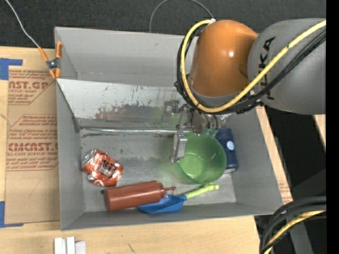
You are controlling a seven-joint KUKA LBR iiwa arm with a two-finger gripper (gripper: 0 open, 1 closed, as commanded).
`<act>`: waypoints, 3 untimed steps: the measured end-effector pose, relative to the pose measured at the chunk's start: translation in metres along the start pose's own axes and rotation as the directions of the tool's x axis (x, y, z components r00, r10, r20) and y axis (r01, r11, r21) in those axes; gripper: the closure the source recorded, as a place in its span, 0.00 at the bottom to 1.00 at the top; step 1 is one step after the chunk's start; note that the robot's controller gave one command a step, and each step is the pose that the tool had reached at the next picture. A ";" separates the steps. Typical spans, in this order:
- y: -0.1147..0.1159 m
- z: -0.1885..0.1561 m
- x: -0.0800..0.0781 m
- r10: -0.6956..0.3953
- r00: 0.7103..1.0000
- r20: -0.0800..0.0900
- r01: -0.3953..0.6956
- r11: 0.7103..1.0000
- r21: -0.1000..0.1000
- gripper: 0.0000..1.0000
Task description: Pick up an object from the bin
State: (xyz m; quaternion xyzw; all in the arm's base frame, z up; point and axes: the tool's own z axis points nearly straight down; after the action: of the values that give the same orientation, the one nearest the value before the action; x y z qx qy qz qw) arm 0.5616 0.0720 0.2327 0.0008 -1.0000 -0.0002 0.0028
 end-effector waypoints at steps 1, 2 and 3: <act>0.000 -0.005 -0.001 0.001 1.000 0.008 -0.001 1.000 -0.001 0.00; -0.024 0.052 0.059 0.052 0.999 -0.006 -0.052 0.999 0.000 0.00; 0.007 0.082 0.034 -0.165 0.986 0.009 0.165 0.986 0.000 0.00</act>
Offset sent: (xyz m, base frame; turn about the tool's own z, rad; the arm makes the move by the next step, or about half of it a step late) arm -0.0568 -0.0246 -0.0489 0.0533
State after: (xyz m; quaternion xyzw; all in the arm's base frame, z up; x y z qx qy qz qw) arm 0.5275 0.0787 0.1512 0.0837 -0.9965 -0.0007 -0.0018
